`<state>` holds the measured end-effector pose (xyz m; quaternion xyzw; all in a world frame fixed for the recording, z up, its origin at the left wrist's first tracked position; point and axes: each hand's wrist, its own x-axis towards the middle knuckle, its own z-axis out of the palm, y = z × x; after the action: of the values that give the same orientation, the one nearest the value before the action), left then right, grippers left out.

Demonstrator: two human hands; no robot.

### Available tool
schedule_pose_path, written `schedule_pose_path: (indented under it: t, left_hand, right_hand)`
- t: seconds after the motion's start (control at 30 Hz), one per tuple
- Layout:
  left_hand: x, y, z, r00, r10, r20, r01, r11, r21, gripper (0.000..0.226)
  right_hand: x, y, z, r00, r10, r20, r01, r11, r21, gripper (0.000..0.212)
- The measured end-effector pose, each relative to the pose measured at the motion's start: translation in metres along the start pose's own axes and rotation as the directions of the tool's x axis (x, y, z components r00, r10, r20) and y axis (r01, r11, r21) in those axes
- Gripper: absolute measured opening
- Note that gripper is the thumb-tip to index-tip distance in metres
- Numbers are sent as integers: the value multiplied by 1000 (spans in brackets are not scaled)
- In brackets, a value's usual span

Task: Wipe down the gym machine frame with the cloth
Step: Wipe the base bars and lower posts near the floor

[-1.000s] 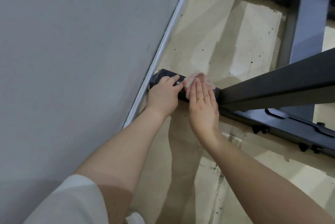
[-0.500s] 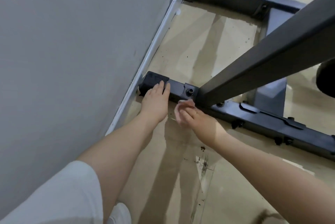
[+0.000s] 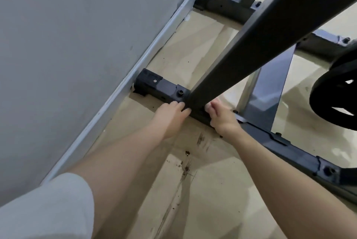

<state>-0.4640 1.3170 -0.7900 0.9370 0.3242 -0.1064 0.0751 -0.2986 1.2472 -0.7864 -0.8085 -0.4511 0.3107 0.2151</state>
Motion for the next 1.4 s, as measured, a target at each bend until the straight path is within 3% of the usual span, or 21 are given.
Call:
schedule_pose_path:
  t: [0.13, 0.2, 0.23, 0.3, 0.37, 0.43, 0.5, 0.57, 0.63, 0.7, 0.77, 0.87, 0.93, 1.1, 1.23, 1.4]
  left_hand:
    - [-8, 8, 7, 999, 2, 44, -1, 999, -42, 58]
    - [-9, 17, 11, 996, 9, 93, -3, 998, -64, 63]
    - [-8, 21, 14, 995, 13, 99, -6, 997, -74, 65]
    - [-3, 30, 19, 996, 28, 86, -20, 995, -95, 66]
    - [0, 40, 26, 997, 14, 80, -5, 994, -113, 65]
    - [2, 48, 33, 997, -30, 65, 39, 990, -133, 68]
    - [0, 54, 37, 997, -64, 39, 69, 985, -158, 69]
    - [-1, 56, 35, 996, -79, 29, 83, 981, -175, 69]
    - [1, 55, 32, 996, -81, 47, 88, 980, -179, 67]
    - [4, 54, 28, 994, -80, 72, 92, 978, -187, 67]
    - [4, 52, 26, 994, -67, 86, 82, 978, -193, 69]
    - [0, 45, 27, 997, -39, 72, 53, 979, -197, 73]
    - [-2, 41, 26, 997, -22, 70, 35, 982, -188, 73]
    - [1, 46, 28, 999, -37, 16, 39, 978, -206, 72]
    - [4, 49, 28, 1000, -23, 2, 23, 982, -188, 72]
    - [1, 53, 20, 1000, -31, -5, 30, 991, -133, 68]
  right_hand:
    - [14, 12, 6, 983, -125, 132, 142, 981, -132, 27]
    - [22, 29, -7, 974, -69, 214, 136, 939, -317, 41]
    - [25, 41, -12, 979, -45, 201, 129, 892, -433, 42]
    - [24, 55, -13, 986, -130, 106, 167, 797, -581, 40]
    - [23, 55, -2, 982, -178, 56, 178, 807, -562, 39]
    - [27, 42, 8, 987, -152, 59, 163, 921, -353, 34]
    - [34, 35, 9, 975, -202, 93, 219, 944, -245, 30]
    - [33, 41, -4, 950, -259, 173, 310, 833, -458, 37]
    - [28, 57, -20, 937, -284, 204, 344, 643, -684, 45]
    - [20, 66, -23, 934, -310, 175, 332, 578, -746, 46]
    - [18, 62, -10, 929, -316, 191, 348, 575, -740, 45]
    - [8, 52, 5, 946, -322, 45, 274, 717, -641, 46]
    - [-7, 55, 10, 947, -322, 10, 256, 734, -629, 50]
    - [-33, 55, 39, 952, -299, 68, 262, 676, -689, 63]
    - [-15, 67, 16, 949, -316, -25, 191, 634, -750, 59]
    - [-34, 68, 21, 954, -279, 111, 262, 597, -758, 67]
